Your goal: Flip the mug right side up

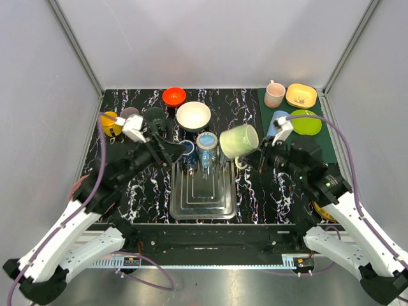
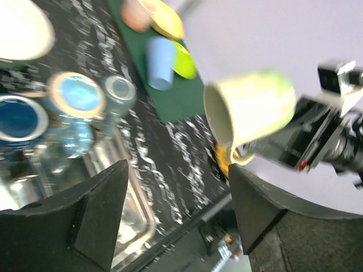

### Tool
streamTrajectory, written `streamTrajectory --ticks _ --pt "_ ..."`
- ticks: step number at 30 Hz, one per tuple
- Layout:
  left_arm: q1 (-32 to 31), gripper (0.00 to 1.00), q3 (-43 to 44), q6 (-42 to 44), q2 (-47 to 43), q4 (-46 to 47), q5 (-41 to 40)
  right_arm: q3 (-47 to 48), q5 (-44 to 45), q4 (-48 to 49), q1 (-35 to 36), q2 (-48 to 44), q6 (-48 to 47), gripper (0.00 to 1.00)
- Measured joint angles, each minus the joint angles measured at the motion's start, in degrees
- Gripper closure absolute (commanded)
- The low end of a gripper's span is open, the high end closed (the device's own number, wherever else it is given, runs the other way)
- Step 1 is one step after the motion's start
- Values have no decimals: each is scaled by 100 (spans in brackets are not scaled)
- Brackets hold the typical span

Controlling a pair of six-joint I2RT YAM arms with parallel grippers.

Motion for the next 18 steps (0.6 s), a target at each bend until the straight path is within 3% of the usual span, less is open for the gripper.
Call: streamTrajectory --ticks 4,8,12,18 --pt "7 23 151 293 -625 -778 -1224 -107 1180 -1209 678 269 -409 100" --pt "11 23 201 459 -796 -1161 -1880 -321 2155 -1810 1397 920 -509 100" --pt "9 23 125 494 -682 -1384 -2092 -415 2643 -1996 1554 1469 -514 100" --pt "9 24 -157 496 -673 -1534 -2131 -415 2761 -1513 1600 2310 -511 100"
